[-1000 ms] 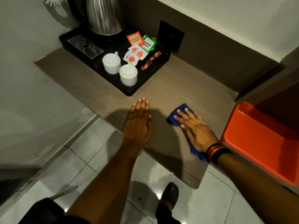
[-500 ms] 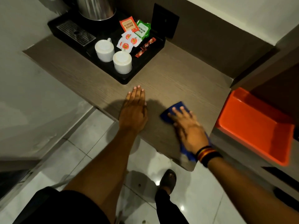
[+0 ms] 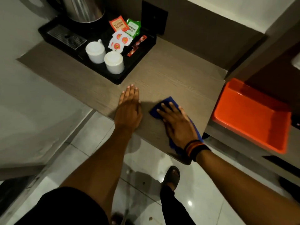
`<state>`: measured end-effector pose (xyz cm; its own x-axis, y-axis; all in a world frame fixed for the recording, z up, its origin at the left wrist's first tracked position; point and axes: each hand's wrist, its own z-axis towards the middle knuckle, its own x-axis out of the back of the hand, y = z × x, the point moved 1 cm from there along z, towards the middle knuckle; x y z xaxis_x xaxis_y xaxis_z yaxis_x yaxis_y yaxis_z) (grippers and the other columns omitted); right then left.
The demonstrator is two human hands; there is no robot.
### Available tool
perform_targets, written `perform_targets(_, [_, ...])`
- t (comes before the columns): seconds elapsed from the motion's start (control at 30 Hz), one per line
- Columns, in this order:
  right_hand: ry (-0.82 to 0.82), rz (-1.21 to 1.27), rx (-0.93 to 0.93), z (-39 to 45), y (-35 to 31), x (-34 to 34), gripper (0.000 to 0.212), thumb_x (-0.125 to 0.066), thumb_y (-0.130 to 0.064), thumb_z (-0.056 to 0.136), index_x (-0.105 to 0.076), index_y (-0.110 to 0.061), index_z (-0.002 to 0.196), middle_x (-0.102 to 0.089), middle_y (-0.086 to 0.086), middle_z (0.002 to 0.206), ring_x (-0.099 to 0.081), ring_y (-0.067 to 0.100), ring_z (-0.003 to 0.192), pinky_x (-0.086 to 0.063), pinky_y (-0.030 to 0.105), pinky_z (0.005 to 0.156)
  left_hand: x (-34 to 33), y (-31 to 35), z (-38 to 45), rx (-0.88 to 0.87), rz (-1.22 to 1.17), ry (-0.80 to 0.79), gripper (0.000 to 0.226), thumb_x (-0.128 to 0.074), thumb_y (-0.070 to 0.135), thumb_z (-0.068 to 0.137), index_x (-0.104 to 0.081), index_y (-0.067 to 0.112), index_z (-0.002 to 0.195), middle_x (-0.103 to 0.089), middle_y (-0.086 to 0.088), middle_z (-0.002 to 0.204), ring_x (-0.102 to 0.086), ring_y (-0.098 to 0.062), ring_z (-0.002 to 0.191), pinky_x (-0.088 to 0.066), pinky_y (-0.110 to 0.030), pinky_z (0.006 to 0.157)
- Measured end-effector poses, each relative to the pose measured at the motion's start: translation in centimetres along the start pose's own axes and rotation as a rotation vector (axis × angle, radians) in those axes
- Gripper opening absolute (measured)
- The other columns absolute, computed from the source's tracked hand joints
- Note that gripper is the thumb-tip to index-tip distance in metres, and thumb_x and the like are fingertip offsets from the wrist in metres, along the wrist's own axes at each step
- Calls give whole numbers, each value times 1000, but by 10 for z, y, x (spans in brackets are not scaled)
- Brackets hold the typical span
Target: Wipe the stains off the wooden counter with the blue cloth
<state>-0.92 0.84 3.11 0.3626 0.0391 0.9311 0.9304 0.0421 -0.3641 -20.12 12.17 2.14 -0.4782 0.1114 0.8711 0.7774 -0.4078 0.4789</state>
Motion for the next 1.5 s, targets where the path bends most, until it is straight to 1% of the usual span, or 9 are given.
perform_targets(0.27, [176,29,-309,81,62,20,52,-42,-17,102,-42,-27,152,-30,1,166,-19,28,156,-11,51,127,-9,-8,4,18,-8,44,56,-42,23,107,-28,8,159,-25,-14,170,-19,-27,159,-14,-48,131])
perform_targets(0.37, [171,24,-186,93,27,1,60,-48,-6,96,-41,-20,154,-29,5,166,-18,31,156,-8,52,128,-9,-5,3,14,50,38,56,-38,25,108,-26,8,160,-23,-13,170,-18,-25,159,-15,-46,132])
perform_targets(0.57, [94,84,1,-10,-8,-10,59,-49,1,97,-48,-25,149,-37,-1,163,-23,23,155,-6,44,129,14,31,-3,50,160,-133,60,-25,33,110,-9,9,163,-3,-12,174,4,-24,161,4,-44,132])
perform_targets(0.73, [327,438,-291,-69,36,33,41,-48,-6,103,-58,-21,141,-53,1,152,-42,18,146,-25,40,126,23,93,4,-139,128,-103,59,-26,32,110,-12,9,162,-6,-10,174,2,-22,161,6,-41,131])
perform_targets(0.9, [517,315,-494,-73,130,102,42,-47,0,101,-58,-11,140,-54,11,150,-43,26,145,-27,31,122,-19,161,29,-200,120,-170,60,-20,34,109,-7,10,162,-3,-10,174,5,-23,161,6,-43,132])
perform_targets(1.0, [477,205,-538,-66,198,121,41,-44,-2,103,-56,-9,142,-51,14,152,-39,32,148,-27,41,124,-63,199,41,-253,78,-197,61,-23,34,109,-9,10,163,-5,-10,173,2,-23,161,9,-40,130])
perform_targets(1.1, [403,137,-564,-52,249,114,43,-42,-2,103,-53,-10,144,-47,14,155,-35,33,150,-22,45,125,-103,224,48,-333,53,-201,58,-34,28,108,-24,5,160,-22,-16,170,-14,-29,160,-6,-45,132])
perform_targets(1.27, [253,94,-560,-23,291,85,46,-43,-7,104,-46,-11,150,-37,13,162,-29,36,152,-19,48,125,-140,240,69,-412,122,-236,61,-24,34,107,-21,5,161,-22,-16,170,-17,-31,159,-11,-48,131])
perform_targets(1.5, [-60,14,-573,-16,295,47,70,-38,-43,104,-8,-20,162,1,4,172,4,29,158,0,55,125,-154,241,78,-398,185,-286,62,-20,34,107,-12,8,162,-16,-15,172,-12,-29,160,-14,-49,130])
